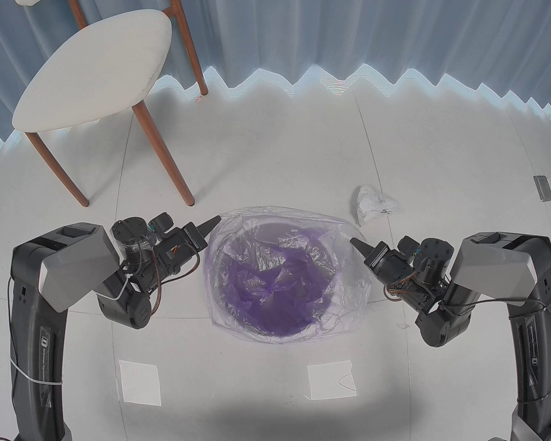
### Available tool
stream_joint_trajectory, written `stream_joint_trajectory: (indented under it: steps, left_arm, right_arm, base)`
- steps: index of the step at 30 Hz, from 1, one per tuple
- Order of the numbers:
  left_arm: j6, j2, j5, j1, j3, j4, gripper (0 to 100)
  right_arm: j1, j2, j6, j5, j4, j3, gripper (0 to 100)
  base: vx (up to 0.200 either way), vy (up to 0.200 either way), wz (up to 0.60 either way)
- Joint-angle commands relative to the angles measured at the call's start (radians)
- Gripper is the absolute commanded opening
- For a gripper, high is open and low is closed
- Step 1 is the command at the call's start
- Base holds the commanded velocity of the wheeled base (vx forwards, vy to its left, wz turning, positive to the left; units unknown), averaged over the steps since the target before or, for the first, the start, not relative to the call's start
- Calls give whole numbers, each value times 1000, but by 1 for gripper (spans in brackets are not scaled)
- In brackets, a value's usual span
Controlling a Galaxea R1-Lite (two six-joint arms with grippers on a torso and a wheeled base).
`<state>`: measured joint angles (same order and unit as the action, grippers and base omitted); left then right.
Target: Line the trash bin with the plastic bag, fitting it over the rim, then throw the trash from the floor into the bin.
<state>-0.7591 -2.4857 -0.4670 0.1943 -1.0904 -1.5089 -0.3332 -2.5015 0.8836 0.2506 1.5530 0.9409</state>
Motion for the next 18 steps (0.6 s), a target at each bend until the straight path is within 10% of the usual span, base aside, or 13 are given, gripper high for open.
stream_joint_trajectory:
  steps: [1, 18]
  left_arm:
    - [-2, -71, 19, 10, -36, 1, 0]
    - [-129, -122, 25, -15, -74, 3, 0]
  right_arm:
    - [-1, -34, 15, -2, 7, 22, 0]
    - [5, -74, 40, -21, -53, 44, 0]
  base:
    - [0, 0, 0]
    - [0, 0, 0]
